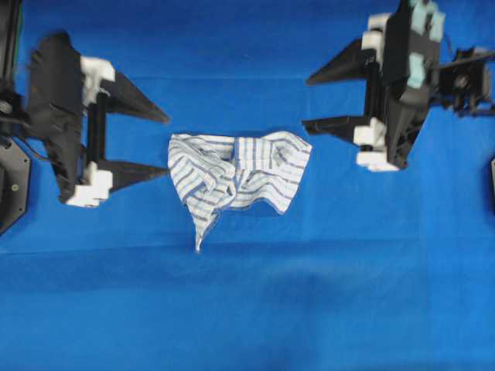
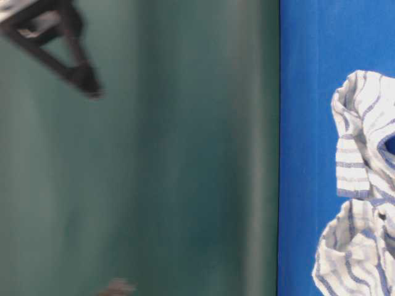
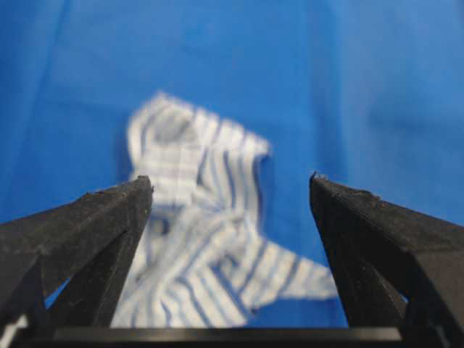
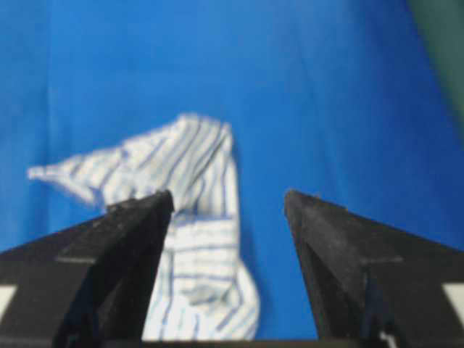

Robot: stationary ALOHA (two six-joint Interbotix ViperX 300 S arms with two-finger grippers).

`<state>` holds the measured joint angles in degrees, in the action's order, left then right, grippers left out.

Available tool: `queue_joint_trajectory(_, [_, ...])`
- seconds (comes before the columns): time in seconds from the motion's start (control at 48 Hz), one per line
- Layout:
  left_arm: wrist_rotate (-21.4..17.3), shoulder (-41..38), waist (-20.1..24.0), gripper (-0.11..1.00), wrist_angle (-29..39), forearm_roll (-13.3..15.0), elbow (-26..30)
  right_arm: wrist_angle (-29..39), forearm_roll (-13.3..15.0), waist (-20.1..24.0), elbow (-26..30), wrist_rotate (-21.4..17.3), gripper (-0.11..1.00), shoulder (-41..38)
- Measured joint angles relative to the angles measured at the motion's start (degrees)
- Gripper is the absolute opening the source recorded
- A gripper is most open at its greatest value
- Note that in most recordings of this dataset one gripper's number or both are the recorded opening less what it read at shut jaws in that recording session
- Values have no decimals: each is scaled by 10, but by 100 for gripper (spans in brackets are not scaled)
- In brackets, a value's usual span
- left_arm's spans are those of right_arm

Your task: Lift the towel with both arms.

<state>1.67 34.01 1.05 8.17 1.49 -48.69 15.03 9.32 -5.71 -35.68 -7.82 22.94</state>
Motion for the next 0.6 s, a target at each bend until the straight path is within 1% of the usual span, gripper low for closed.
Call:
queue_joint_trajectory(0.188, [0, -53, -12, 92, -66, 0, -64, -61, 0, 1, -61, -25, 65, -37])
queue_joint_trajectory(0.334, [1, -97, -15, 92, -110, 0, -103, -83, -1, 2, -82, -38, 65, -82])
queue_joint_trajectory(0.438, [1, -132, -15, 92, -134, 0, -116, -105, 0, 4, -89, -48, 65, -121])
queue_joint_trajectory(0.605, [1, -188, -17, 92, -165, 0, -117, -149, -1, 12, -91, -57, 65, -186])
